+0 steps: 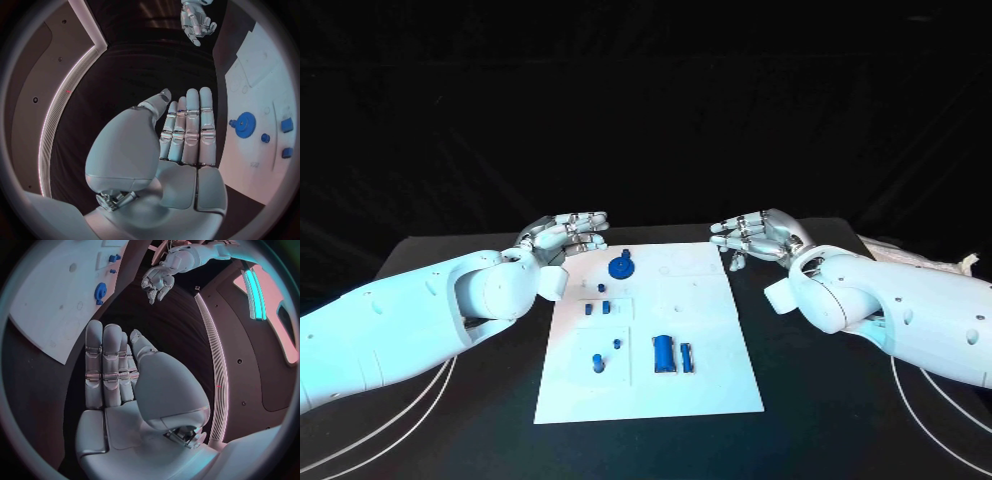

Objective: Assemble the parts on the task board

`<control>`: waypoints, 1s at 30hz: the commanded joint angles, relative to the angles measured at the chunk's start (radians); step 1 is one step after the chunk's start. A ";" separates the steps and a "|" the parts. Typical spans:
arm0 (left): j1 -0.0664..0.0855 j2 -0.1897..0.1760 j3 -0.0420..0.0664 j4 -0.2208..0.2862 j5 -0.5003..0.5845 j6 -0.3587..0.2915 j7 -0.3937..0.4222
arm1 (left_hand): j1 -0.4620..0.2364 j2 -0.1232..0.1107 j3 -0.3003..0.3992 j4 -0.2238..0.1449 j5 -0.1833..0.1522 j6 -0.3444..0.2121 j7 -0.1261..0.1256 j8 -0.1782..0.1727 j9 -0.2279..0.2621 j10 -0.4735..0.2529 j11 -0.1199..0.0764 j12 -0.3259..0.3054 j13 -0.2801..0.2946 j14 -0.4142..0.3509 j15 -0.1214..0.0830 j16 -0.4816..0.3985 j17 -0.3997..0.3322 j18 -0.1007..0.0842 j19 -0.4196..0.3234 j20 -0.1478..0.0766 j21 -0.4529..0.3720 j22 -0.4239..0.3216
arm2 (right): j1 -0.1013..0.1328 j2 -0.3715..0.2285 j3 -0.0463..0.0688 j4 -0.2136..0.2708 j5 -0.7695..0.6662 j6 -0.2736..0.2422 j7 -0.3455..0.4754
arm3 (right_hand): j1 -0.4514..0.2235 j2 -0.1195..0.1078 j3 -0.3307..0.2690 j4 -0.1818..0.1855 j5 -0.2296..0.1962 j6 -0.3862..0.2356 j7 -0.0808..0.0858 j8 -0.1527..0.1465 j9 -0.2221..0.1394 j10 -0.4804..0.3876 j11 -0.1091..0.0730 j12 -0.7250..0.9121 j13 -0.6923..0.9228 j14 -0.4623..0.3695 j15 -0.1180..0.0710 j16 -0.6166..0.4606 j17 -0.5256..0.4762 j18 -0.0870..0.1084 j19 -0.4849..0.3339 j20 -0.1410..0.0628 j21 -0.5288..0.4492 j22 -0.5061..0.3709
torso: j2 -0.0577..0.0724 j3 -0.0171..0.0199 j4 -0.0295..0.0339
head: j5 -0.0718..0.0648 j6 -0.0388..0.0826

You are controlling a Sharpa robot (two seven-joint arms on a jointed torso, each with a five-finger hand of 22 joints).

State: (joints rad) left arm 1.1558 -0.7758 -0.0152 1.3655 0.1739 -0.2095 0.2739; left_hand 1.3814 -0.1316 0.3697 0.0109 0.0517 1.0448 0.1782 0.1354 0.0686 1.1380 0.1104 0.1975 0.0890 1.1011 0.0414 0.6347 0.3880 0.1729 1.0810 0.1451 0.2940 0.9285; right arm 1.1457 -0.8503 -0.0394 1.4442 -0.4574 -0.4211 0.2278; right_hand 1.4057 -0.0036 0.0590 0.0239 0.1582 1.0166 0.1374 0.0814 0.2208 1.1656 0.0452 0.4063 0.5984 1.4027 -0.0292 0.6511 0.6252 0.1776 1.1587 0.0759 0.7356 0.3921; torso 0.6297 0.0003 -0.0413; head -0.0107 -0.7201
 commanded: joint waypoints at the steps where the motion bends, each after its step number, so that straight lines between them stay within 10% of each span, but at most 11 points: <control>1: -0.002 0.001 0.001 -0.001 0.011 0.000 0.023 | 0.001 0.003 -0.004 0.001 0.002 -0.004 0.001 0.004 0.000 -0.005 0.002 0.001 -0.002 0.005 0.001 -0.003 -0.001 0.010 0.008 0.000 -0.007 -0.001 | -0.009 0.000 0.000 0.028 -0.131 0.017 -0.016 | -0.007 -0.009 -0.002 -0.015 -0.011 0.016 -0.009 0.010 -0.003 0.033 -0.006 0.011 -0.005 0.051 -0.007 0.117 0.117 0.008 0.034 -0.005 0.002 -0.001 | -0.006 -0.0011 0.0017 | 0.000 -0.004; 5: -0.004 -0.001 0.001 -0.002 0.011 0.001 0.024 | 0.003 0.005 -0.006 0.000 0.002 -0.004 0.001 0.004 0.000 -0.004 0.001 0.002 -0.002 0.010 0.000 -0.007 -0.003 0.010 0.011 -0.001 -0.008 -0.004 | -0.023 -0.007 0.000 0.074 -0.311 0.016 -0.108 | -0.013 -0.029 -0.017 -0.042 -0.017 0.060 -0.029 0.046 0.005 0.089 -0.025 0.131 0.072 0.126 -0.026 0.437 0.428 0.005 0.098 -0.025 0.057 0.037 | -0.004 0.0005 0.0046 | 0.002 -0.010; 11: -0.006 -0.003 0.001 0.001 0.011 0.005 0.025 | 0.005 0.007 -0.008 -0.001 0.002 -0.003 0.001 0.006 0.001 -0.003 0.001 0.004 -0.002 0.019 -0.001 -0.009 -0.003 0.010 0.016 -0.002 -0.007 -0.006 | -0.057 -0.018 0.000 0.149 -0.590 0.024 -0.258 | -0.036 -0.018 -0.051 -0.080 -0.036 0.093 -0.059 0.140 0.040 0.173 -0.053 0.628 0.496 0.138 -0.044 0.694 0.682 -0.042 0.186 -0.047 0.324 0.371 | -0.004 0.0002 0.0042 | 0.006 -0.022; 30: -0.007 -0.012 0.001 0.032 0.011 0.013 0.021 | 0.008 0.009 -0.011 -0.002 0.002 -0.001 0.001 0.009 0.001 0.000 0.000 0.006 -0.003 0.031 -0.003 -0.010 -0.004 0.010 0.024 -0.004 -0.006 -0.010 | -0.128 -0.005 -0.002 0.272 -1.013 0.065 -0.486 | -0.074 0.009 -0.124 -0.111 -0.079 0.061 -0.088 0.314 0.119 0.262 -0.070 0.892 0.727 0.149 -0.060 0.833 0.832 -0.081 0.227 -0.057 0.544 0.663 | 0.000 -0.0014 0.0109 | 0.009 -0.069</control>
State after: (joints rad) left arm 1.1487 -0.7885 -0.0153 1.3928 0.1792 -0.2101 0.2841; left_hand 1.3855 -0.1275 0.3669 0.0081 0.0517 1.0449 0.1781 0.1389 0.0688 1.1381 0.1105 0.1975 0.0872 1.1264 0.0378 0.6309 0.3858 0.1717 1.0990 0.1412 0.2903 0.9198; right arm 1.0199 -0.8582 -0.0410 1.7122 -1.3658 -0.3848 -0.2007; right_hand 1.3367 0.0024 -0.0601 -0.0862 0.0828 1.0843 0.0514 0.3916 0.3384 1.3808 0.0173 1.1889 1.3087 1.4667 -0.0825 1.4804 1.3080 0.1153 1.3773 0.0180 1.2770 1.0512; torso 0.6286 -0.0007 -0.0319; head -0.0024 -0.7824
